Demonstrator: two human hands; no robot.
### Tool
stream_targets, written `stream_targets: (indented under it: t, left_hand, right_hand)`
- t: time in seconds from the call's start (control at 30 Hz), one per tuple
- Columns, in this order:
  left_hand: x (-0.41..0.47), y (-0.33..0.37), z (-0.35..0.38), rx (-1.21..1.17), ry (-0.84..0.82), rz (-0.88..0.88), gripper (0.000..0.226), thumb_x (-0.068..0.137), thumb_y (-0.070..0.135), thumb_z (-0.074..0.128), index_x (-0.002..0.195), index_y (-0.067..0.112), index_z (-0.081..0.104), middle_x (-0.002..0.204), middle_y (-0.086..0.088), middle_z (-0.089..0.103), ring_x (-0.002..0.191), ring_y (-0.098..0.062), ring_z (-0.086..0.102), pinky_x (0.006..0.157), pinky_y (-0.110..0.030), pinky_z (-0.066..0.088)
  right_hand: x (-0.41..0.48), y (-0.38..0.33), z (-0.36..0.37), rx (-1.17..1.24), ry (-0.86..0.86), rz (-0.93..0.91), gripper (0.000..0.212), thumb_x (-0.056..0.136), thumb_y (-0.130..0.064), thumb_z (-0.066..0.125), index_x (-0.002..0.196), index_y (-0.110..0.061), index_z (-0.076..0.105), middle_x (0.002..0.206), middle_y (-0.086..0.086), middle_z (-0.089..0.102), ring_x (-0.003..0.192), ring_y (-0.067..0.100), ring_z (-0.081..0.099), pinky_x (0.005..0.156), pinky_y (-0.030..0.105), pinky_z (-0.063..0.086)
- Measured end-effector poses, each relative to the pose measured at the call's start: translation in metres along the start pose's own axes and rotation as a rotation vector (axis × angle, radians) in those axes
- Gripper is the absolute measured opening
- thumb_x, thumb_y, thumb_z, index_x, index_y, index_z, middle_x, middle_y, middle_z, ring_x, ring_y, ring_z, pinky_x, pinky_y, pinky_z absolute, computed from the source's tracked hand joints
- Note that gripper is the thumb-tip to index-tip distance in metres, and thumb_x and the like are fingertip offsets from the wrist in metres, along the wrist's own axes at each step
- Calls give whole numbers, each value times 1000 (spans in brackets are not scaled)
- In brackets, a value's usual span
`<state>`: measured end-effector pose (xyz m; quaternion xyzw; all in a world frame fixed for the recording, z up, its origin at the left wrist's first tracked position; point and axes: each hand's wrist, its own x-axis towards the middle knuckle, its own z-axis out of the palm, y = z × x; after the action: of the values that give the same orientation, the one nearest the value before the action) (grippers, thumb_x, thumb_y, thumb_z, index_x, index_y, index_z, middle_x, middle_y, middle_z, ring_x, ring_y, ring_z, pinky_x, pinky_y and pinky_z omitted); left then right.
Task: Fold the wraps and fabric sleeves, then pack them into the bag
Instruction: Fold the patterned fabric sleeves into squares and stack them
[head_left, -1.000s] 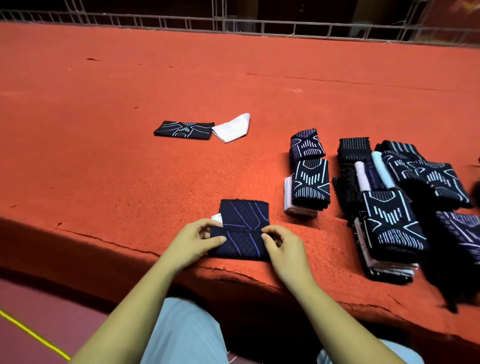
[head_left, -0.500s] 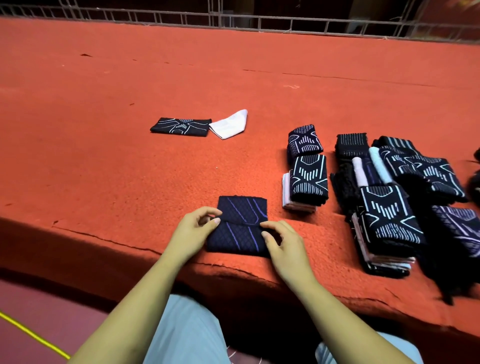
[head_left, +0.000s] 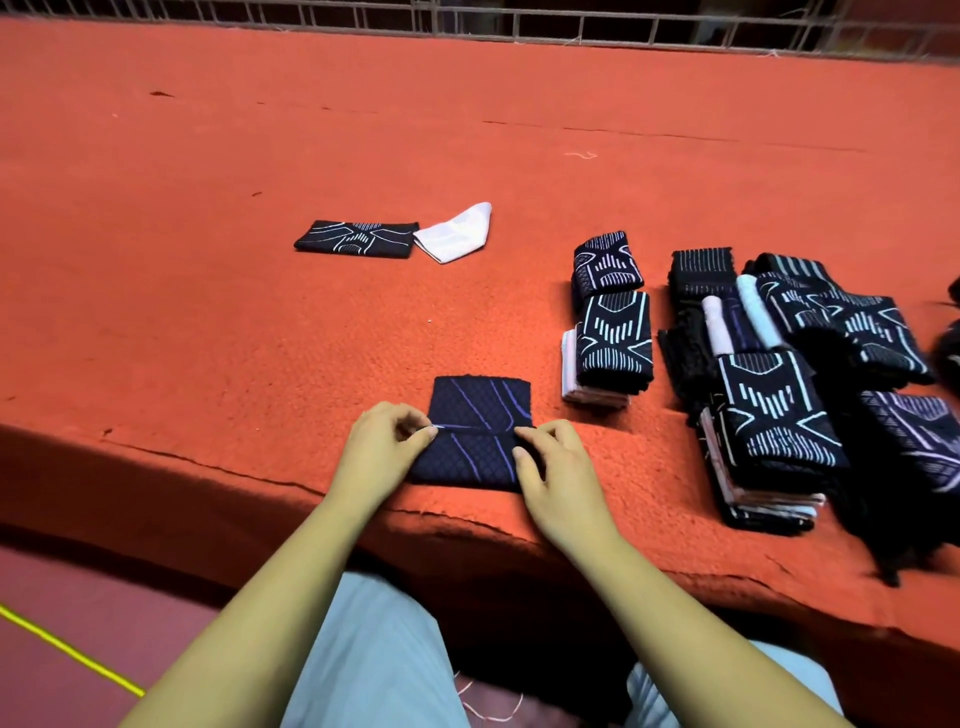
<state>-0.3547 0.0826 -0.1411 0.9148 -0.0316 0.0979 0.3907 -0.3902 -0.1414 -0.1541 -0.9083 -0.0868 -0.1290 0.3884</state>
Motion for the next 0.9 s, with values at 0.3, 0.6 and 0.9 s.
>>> stream_targets:
  t: [0.3, 0.6, 0.9]
  left_hand:
    - [-18, -13, -22, 96, -356, 257, 85, 66, 72, 68, 139, 32, 52, 117, 12, 53, 110, -2, 48, 102, -15, 33]
    - [-17, -8, -19, 177, -367, 292, 67, 78, 35, 44, 140, 11, 54, 125, 1, 44, 116, -10, 47, 107, -14, 27]
    - [-13, 2, -19, 14, -269, 218, 47, 80, 33, 48, 118, 16, 69, 118, 6, 61, 111, -5, 55, 103, -18, 36]
  right_hand:
    - [-7, 5, -15, -198, -225, -202, 65, 82, -46, 58, 135, -9, 53, 147, 5, 37, 139, 18, 34, 117, 21, 19]
    - [-1, 10, -27, -141, -270, -249, 55, 78, -10, 56, 133, -10, 49, 133, 7, 55, 122, 19, 50, 106, 18, 30]
    - [14, 9, -21, 158, -105, -11, 29, 85, -2, 62, 104, -23, 67, 100, -13, 70, 95, 2, 62, 87, 21, 45]
